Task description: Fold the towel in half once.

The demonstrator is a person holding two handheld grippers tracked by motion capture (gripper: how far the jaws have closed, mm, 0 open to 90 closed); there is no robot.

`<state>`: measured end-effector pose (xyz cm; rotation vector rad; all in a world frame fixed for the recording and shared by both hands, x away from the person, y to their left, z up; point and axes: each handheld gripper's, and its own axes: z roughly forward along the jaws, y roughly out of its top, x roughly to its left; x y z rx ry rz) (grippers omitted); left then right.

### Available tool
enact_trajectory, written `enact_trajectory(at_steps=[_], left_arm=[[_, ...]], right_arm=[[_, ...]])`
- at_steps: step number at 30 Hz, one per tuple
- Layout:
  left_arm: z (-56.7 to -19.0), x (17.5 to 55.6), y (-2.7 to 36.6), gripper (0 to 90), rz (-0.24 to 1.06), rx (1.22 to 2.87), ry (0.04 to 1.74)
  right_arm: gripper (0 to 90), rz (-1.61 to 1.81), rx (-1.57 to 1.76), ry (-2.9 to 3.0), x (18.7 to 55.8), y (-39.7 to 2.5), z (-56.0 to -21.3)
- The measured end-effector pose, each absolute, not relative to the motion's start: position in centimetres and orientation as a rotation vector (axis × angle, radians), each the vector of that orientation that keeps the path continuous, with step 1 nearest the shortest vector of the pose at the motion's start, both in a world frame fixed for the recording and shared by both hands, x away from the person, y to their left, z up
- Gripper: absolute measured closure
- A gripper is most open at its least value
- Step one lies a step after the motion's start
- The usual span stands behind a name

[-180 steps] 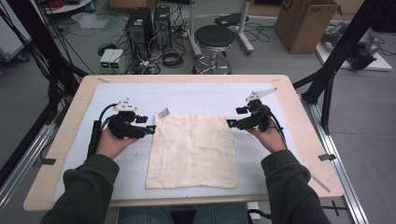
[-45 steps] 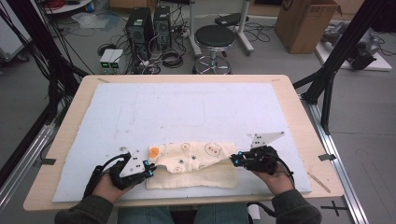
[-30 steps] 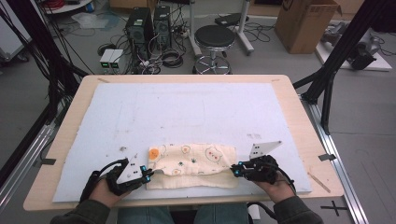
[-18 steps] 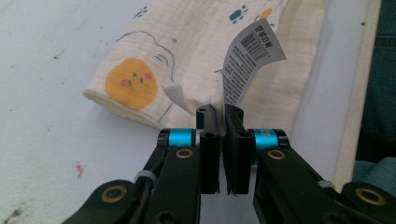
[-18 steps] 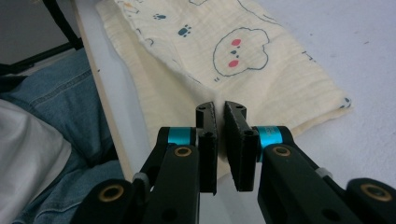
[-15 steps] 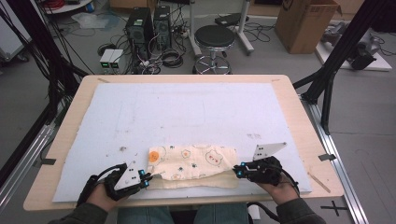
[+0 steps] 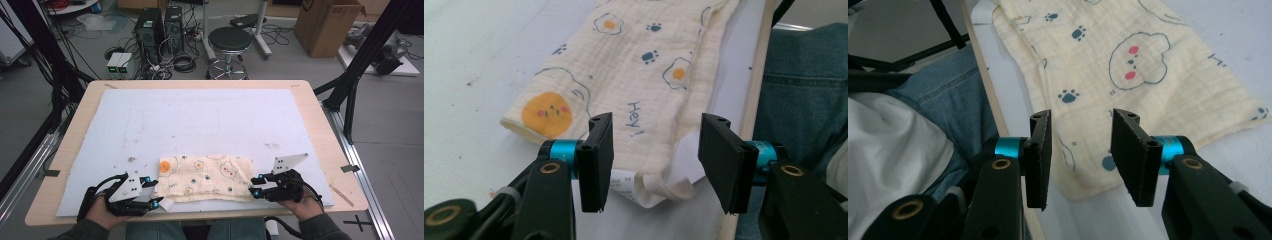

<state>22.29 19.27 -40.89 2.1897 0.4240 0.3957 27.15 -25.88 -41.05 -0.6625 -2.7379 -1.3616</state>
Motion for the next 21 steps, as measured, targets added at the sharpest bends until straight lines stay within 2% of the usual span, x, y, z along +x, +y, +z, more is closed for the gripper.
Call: enact_trajectory(at_steps=[6, 12, 17, 21], left_arm=[[-42.3, 23.7, 18.3, 59.5, 0.357, 2.214, 0.446], [-43.3, 24.4, 18.1, 62.4, 0.349, 2.247, 0.456], [-43.9, 24.7, 18.3, 65.2, 0.332, 2.261, 0.463], [-44.0, 24.5, 18.1, 74.3, 0.333, 2.269, 0.439]], right_arm=[[65.9, -1.278, -0.663, -2.793, 28.1, -24.7, -42.3], [66.6, -1.217, -0.654, -2.808, 28.7, -24.1, -43.7], [74.8, -1.231, -0.645, -2.831, 28.6, -24.1, -43.9], [81.7, -1.236, -0.646, -2.841, 28.7, -24.3, -44.0]])
